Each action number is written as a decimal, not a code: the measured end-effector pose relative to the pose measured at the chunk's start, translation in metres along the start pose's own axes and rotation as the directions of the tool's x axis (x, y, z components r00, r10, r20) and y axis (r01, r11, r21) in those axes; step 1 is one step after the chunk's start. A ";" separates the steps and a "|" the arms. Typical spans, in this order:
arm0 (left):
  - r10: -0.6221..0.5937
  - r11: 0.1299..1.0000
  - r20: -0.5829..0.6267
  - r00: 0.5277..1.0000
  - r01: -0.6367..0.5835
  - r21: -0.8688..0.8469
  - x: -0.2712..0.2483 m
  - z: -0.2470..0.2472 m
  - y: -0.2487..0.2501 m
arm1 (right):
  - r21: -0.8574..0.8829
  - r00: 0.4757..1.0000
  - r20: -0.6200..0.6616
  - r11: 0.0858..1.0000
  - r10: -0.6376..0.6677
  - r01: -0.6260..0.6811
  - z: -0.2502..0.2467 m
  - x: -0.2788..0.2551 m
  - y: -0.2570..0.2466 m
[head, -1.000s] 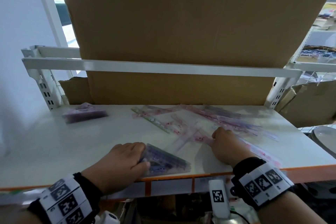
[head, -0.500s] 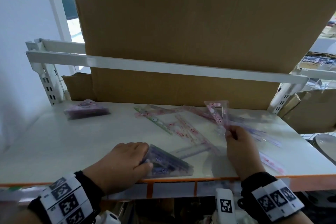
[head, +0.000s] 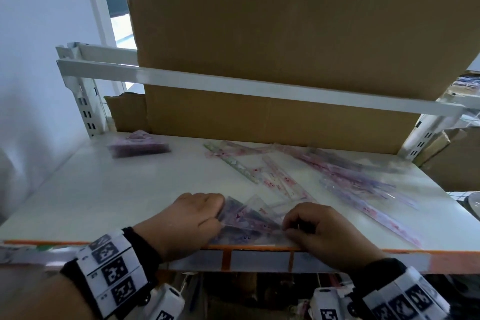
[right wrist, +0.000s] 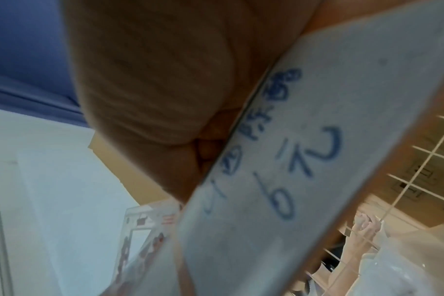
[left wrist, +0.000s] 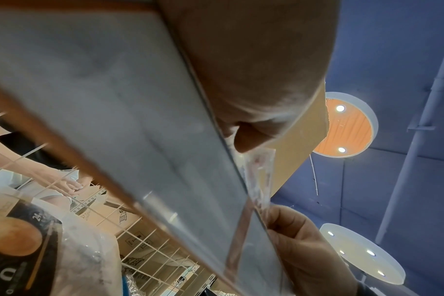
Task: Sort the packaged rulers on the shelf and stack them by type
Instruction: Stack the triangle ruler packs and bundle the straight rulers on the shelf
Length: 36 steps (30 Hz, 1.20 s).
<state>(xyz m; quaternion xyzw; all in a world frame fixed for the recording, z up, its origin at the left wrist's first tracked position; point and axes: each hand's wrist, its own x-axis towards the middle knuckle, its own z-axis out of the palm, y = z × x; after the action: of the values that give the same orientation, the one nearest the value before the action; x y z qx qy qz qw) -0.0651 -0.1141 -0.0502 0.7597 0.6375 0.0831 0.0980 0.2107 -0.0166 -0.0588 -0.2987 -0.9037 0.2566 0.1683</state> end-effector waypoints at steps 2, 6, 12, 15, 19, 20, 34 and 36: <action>0.032 0.999 0.011 0.999 -0.032 -0.027 -0.001 0.001 -0.003 | -0.075 1.000 -0.003 0.997 -0.027 0.026 0.003 0.002 -0.002; 0.056 0.998 -0.043 0.998 -0.056 0.001 -0.003 0.004 -0.003 | -0.162 0.996 -0.048 0.985 -0.073 0.065 0.006 0.004 -0.006; 0.028 0.999 -0.065 0.997 -0.025 0.044 0.011 0.007 0.006 | -0.239 0.999 0.046 0.971 0.025 -0.014 0.014 0.024 -0.014; -0.042 0.996 -0.115 0.992 0.050 0.074 0.025 0.010 0.012 | -0.367 0.997 -0.057 0.927 0.059 -0.076 0.017 0.030 -0.017; -0.063 0.997 -0.130 0.989 0.067 0.025 0.025 0.017 0.013 | -0.529 0.982 -0.159 0.831 0.103 -0.173 0.026 0.026 -0.025; -0.050 0.998 -0.132 0.990 0.054 0.026 0.022 0.018 0.012 | -0.537 0.983 -0.161 0.828 0.087 -0.161 0.029 0.026 -0.027; 0.074 0.938 -0.094 0.993 -0.038 0.344 -0.002 0.017 0.013 | -0.249 0.974 0.225 0.967 0.005 0.052 0.045 0.037 -0.063; 0.062 0.950 -0.093 0.994 -0.030 0.312 -0.001 0.016 0.013 | -0.152 0.966 0.257 0.988 0.023 0.017 0.038 0.038 -0.062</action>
<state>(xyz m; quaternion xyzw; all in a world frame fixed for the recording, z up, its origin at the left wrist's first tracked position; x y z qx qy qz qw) -0.0488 -0.1177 -0.0620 0.7751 0.6288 0.0230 -0.0572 0.1359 -0.0489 -0.0492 -0.2761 -0.9344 0.2236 0.0257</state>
